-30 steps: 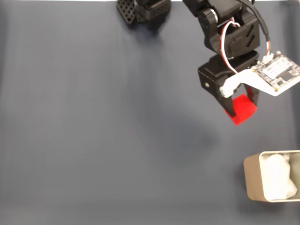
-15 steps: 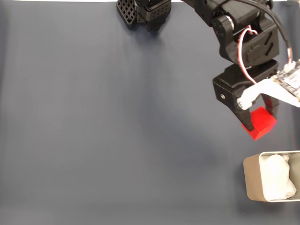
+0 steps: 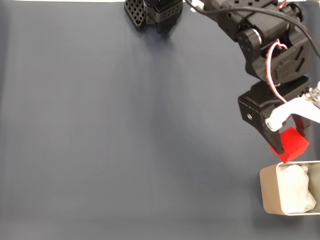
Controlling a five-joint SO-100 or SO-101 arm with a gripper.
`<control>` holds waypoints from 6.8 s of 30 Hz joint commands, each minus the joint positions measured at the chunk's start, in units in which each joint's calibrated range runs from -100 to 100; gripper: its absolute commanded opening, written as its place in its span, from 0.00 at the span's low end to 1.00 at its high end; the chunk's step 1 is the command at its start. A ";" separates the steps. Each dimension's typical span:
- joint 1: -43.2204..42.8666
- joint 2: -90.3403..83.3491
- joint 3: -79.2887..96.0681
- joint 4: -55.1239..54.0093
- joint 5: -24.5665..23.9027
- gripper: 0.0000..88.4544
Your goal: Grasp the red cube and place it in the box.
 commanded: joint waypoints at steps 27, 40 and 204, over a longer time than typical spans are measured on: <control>0.62 17.36 -29.46 2.16 0.93 0.00; -0.09 25.25 -39.04 2.00 1.51 0.00; 25.12 -95.37 114.52 -9.81 -1.51 0.00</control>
